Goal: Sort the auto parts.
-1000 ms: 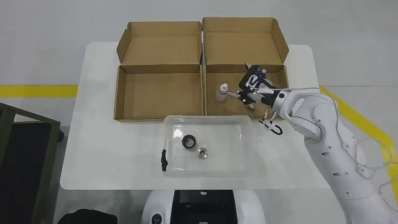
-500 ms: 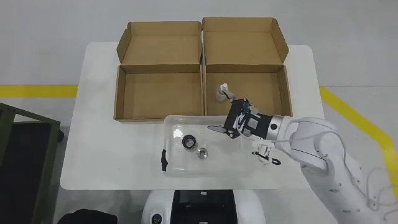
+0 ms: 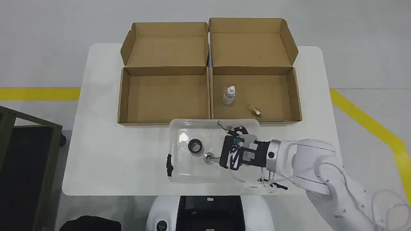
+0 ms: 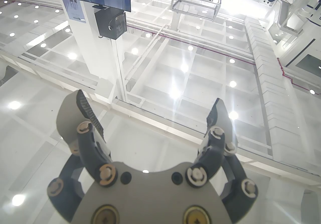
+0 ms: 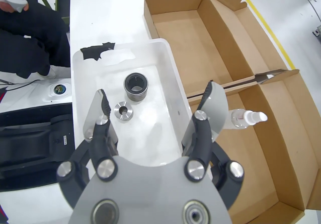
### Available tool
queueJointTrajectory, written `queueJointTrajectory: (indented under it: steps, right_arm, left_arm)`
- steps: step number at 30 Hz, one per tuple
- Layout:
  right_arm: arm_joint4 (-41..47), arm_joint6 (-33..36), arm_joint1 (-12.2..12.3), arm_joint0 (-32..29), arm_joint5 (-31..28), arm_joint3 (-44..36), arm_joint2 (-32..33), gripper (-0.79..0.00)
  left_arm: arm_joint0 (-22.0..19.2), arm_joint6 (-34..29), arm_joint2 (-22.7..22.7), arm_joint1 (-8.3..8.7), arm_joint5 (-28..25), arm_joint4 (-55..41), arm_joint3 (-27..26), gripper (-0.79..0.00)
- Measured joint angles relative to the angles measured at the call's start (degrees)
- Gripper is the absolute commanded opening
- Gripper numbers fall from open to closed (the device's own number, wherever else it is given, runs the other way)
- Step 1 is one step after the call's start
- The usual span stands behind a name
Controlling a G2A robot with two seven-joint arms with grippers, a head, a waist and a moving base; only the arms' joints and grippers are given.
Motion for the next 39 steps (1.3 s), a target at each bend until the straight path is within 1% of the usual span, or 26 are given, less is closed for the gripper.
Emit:
queueJointTrajectory:
  steps: [4,12,13,17,22,23,24,39]
  right_arm:
    - [-2.9,-0.06,0.07,-0.59,-0.86,0.73,-1.58,-0.197]
    - [-8.49,-1.25,0.14,-1.06,-0.75,3.38,-3.54,-0.252]
    - [-9.02,-1.33,0.15,-1.08,-0.82,3.61,-3.75,-0.246]
    - [-10.81,-1.82,0.16,-1.27,-0.93,4.8,-4.68,-0.274]
    - [-12.42,-2.55,0.08,-1.12,-0.59,6.62,-5.75,-0.289]
    - [-12.72,-2.7,0.04,-0.99,-0.51,7.11,-6.03,-0.28]
    - [-12.95,-2.76,0.01,-0.86,-0.53,7.49,-6.29,-0.289]
    - [-13.98,-4.31,-1.48,3.52,0.19,13.76,-12.68,-0.292]
  left_arm:
    - [0.0,0.0,0.0,0.0,0.0,0.0,0.0,0.0]
    - [0.0,0.0,0.0,0.0,0.0,0.0,0.0,0.0]
    - [0.0,0.0,0.0,0.0,0.0,0.0,0.0,0.0]
    - [0.0,0.0,0.0,0.0,0.0,0.0,0.0,0.0]
    - [0.0,0.0,0.0,0.0,0.0,0.0,0.0,0.0]
    - [0.0,0.0,0.0,0.0,0.0,0.0,0.0,0.0]
    - [0.0,0.0,0.0,0.0,0.0,0.0,0.0,0.0]
    - [0.0,0.0,0.0,0.0,0.0,0.0,0.0,0.0]
